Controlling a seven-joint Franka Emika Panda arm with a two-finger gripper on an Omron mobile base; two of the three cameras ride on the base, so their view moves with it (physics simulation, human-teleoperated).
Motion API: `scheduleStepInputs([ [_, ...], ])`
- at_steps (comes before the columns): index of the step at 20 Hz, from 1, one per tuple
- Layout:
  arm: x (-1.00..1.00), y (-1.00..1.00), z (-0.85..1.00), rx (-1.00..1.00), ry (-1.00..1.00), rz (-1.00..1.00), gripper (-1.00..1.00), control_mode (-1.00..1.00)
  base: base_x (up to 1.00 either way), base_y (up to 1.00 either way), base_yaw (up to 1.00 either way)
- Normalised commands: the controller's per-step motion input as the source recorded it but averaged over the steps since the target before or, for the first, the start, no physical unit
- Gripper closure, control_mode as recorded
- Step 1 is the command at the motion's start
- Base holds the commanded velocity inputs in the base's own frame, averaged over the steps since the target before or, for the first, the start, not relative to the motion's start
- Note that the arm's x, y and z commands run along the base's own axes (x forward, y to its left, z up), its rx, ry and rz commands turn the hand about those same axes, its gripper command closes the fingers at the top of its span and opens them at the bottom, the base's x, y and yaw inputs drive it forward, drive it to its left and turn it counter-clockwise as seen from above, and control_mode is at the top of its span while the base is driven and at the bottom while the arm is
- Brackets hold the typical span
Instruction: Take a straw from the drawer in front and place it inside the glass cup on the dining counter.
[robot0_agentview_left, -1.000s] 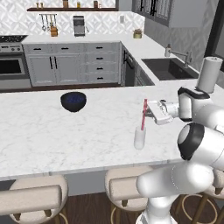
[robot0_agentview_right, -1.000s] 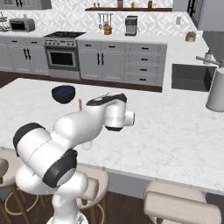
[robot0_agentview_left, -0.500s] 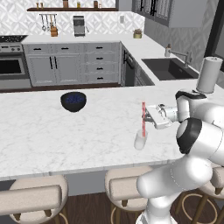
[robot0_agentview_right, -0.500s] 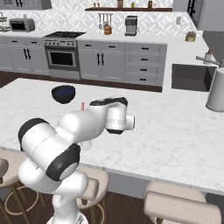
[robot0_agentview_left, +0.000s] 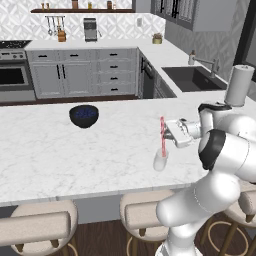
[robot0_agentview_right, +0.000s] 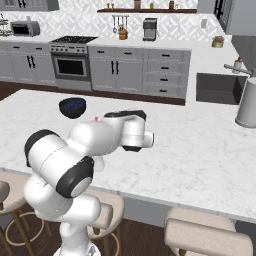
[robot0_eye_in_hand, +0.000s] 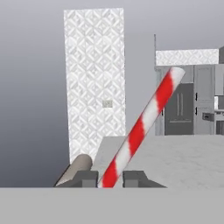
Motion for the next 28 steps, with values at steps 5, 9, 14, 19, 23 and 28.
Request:
scheduleStepInputs([
  [5, 0.17, 0.0, 0.25, 0.0, -0.06, 0.01, 1.0, -1.0, 0.0, 0.0, 0.0],
  [9, -0.02, 0.0, 0.13, 0.0, -0.01, 0.0, 1.0, -1.0, 0.0, 0.0, 0.0],
  [14, -0.15, 0.0, 0.15, 0.0, 0.0, 0.0, 1.0, -1.0, 0.0, 0.0, 0.0],
  [19, -0.01, 0.0, 0.18, 0.0, 0.0, 0.0, 1.0, -1.0, 0.0, 0.0, 0.0],
  [23, 0.0, 0.0, 0.0, 0.0, 0.0, 0.0, 1.0, -1.0, 0.0, 0.0, 0.0],
  [28, 0.0, 0.0, -0.12, -0.01, 0.0, 0.0, 1.0, -1.0, 0.0, 0.0, 0.0],
])
